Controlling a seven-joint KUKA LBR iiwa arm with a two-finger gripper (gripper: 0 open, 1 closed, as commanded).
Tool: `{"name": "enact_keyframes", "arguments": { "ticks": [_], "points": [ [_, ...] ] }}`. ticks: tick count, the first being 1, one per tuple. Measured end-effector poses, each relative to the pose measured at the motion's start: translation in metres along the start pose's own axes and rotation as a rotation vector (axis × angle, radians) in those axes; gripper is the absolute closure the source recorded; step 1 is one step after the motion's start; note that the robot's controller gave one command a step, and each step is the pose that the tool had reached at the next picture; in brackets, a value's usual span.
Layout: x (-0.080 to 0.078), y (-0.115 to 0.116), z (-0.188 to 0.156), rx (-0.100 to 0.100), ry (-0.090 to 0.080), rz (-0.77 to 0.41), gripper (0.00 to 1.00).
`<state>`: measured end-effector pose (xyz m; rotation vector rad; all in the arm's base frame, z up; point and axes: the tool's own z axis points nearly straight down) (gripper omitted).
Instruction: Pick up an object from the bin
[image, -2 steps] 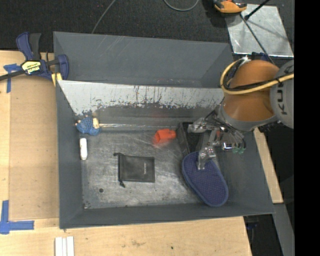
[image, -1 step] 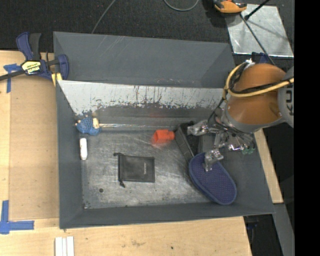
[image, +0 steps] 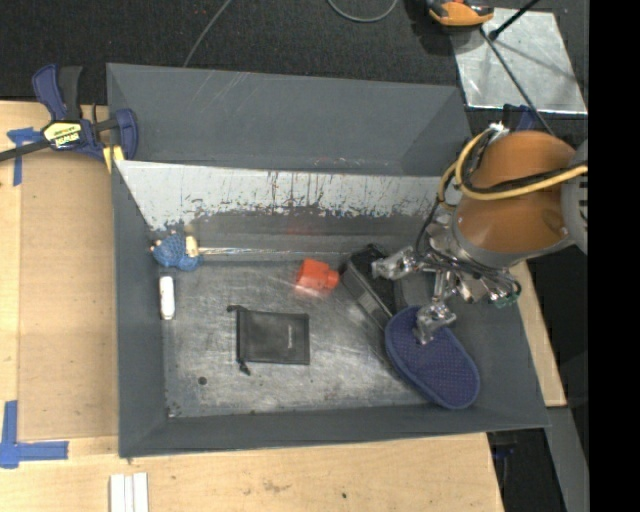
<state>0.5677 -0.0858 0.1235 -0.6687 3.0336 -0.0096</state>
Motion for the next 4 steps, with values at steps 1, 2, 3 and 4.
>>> {"name": "enact_keyframes", "arguments": {
  "ticks": [1,2,3,4],
  "points": [
    [-0.011,-0.041,0.008,-0.01,0.006,-0.303,0.0],
    [-0.008,-0.039,0.008,-0.002,0.008,-0.365,0.0],
    [0.001,-0.027,0.009,0.003,0.004,-0.776,0.0],
    [-0.005,-0.028,0.012,-0.015,0.004,-1.0,0.0]
  ]
}}
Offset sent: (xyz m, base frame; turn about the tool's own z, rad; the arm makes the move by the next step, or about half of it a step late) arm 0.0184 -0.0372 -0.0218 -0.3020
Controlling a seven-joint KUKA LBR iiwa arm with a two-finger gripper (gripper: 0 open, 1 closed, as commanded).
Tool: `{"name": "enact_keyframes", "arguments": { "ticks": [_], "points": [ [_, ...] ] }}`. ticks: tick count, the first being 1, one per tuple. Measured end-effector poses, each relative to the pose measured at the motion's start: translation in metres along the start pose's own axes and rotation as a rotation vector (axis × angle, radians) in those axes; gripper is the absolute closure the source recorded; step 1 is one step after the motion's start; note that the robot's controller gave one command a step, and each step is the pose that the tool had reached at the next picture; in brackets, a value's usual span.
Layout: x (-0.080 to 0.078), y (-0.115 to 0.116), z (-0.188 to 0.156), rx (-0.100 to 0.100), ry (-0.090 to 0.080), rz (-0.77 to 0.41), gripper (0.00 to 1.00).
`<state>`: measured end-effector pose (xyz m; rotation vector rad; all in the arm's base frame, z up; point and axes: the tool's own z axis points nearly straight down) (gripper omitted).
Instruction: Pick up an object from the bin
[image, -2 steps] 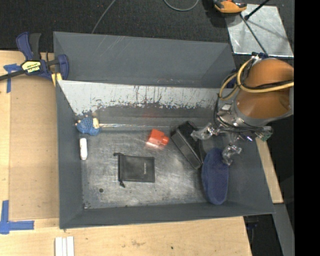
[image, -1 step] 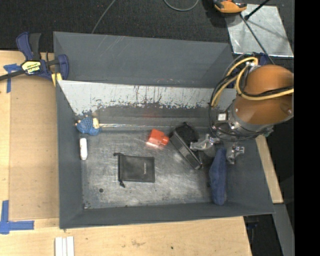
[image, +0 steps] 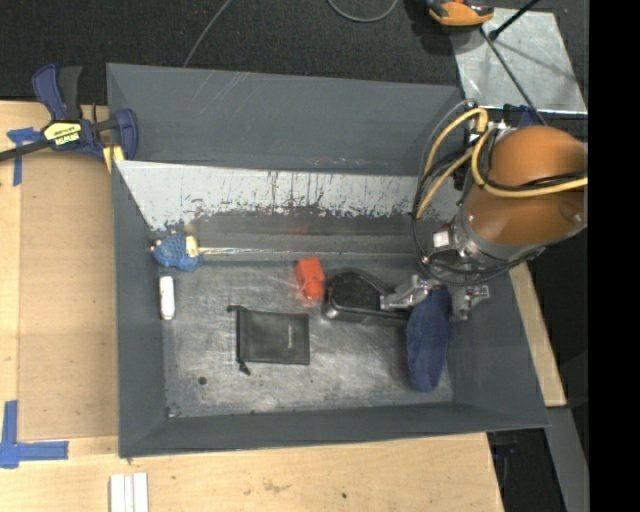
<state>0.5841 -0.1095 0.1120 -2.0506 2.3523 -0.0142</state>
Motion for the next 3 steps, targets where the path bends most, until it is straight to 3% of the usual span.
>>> {"name": "enact_keyframes", "arguments": {
  "ticks": [1,2,3],
  "points": [
    [-0.011,0.031,0.011,-0.022,0.005,-0.398,0.0],
    [-0.007,0.031,0.011,-0.022,0.009,-0.392,1.0],
    [-0.028,0.066,-0.229,-0.015,0.004,-0.679,1.0]
  ]
}}
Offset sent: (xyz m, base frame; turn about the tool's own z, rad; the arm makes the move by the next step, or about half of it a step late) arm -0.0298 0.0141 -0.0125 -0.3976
